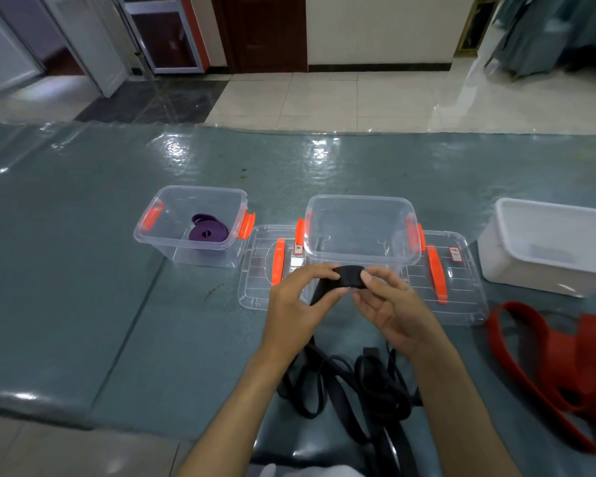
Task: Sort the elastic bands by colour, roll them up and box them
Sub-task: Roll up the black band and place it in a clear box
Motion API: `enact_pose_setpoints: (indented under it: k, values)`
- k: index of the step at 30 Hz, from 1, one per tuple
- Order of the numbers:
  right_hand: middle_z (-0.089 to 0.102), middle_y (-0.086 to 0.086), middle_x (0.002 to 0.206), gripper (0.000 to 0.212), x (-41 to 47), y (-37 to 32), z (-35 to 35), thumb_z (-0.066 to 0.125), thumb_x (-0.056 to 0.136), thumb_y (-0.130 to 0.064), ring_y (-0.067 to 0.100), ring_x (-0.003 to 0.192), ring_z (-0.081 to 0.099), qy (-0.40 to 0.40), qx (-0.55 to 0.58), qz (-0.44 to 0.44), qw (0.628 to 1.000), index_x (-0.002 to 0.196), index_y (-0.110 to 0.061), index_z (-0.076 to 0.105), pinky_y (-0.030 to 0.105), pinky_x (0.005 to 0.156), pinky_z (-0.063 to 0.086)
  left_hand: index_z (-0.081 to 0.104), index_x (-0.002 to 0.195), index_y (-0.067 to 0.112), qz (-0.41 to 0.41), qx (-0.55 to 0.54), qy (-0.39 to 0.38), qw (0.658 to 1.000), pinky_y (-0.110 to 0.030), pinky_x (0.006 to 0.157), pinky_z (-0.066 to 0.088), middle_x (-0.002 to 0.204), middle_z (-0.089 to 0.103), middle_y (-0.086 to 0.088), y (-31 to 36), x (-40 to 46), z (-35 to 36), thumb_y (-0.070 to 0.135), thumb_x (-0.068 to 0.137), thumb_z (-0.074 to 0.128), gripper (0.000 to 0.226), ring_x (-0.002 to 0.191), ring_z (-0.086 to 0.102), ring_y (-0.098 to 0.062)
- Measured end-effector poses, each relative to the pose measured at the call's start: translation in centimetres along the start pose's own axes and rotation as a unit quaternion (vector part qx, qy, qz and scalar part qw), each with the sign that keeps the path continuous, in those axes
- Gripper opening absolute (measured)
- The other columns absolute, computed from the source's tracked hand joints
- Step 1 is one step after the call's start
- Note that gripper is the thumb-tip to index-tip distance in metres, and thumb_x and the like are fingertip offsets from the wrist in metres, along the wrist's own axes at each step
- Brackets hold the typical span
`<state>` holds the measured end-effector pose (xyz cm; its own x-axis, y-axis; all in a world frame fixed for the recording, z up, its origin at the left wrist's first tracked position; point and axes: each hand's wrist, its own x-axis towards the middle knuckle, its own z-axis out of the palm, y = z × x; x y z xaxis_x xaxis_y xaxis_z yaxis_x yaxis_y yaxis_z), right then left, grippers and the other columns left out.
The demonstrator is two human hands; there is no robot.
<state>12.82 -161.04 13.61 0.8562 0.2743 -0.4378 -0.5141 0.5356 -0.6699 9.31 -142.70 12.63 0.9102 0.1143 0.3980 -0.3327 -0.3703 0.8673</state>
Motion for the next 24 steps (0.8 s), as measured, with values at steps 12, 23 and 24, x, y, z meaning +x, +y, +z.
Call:
enact_pose_setpoints:
  k: [12,23,24]
  values:
    - [0.077,0.018,0.120,0.023,-1.2,1.8,0.0,0.064,0.097,-0.015,0.027,0.111,0.076,-0.014,-0.037,-0.026,0.999,0.110,-0.006,0.081,0.027,0.082,0.063,0.080,0.098,0.025,-0.151,-0.138,0.017,0.979,-0.037,0.104,0.056,0.108,0.080,0.007,0.5,-0.5,2.5,0.017,0.081,0.090,0.021,0.111,0.074,-0.015]
    - [0.080,0.011,0.114,0.027,-1.3,0.6,0.2,0.066,0.103,-0.022,0.026,0.109,0.077,-0.029,-0.194,-0.056,0.979,0.128,-0.019,0.074,0.032,0.092,0.063,0.080,0.114,0.039,-0.125,-0.070,-0.077,0.987,-0.034,0.099,0.056,0.108,0.074,0.009,0.1,0.7,0.4,0.018,0.085,0.086,0.036,0.107,0.070,-0.019]
    - [0.079,0.007,0.115,0.027,-1.3,0.5,0.2,0.071,0.099,-0.022,0.024,0.109,0.077,-0.024,-0.236,-0.080,0.968,0.126,-0.021,0.075,0.032,0.092,0.063,0.080,0.114,0.039,-0.134,-0.079,-0.084,0.984,-0.039,0.100,0.056,0.108,0.074,0.006,0.1,0.7,0.2,0.018,0.086,0.086,0.036,0.107,0.070,-0.022]
